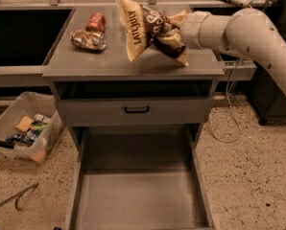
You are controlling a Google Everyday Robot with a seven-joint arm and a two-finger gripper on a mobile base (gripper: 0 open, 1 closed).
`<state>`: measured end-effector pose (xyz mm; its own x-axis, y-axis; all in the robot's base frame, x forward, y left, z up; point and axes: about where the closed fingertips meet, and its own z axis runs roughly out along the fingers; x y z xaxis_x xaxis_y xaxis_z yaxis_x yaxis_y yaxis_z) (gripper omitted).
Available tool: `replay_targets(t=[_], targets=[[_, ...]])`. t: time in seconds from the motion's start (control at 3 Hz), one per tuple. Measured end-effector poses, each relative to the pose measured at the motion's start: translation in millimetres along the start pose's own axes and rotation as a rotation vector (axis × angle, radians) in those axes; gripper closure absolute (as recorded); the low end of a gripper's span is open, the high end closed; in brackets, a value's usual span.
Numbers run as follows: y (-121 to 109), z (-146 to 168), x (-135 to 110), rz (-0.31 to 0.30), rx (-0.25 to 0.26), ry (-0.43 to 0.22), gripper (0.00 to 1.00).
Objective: Pick brown chip bag from middle drawer and place on counter
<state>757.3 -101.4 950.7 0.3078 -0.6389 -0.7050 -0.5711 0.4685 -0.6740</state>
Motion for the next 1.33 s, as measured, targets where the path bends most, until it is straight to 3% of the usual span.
replay_targets(t=[0.33, 1.33], targets=[[1.0, 1.7, -0.8, 0.001, -0.002, -0.002, 1.0], [1.1, 1.8, -0.9, 0.001, -0.003, -0.002, 0.35]])
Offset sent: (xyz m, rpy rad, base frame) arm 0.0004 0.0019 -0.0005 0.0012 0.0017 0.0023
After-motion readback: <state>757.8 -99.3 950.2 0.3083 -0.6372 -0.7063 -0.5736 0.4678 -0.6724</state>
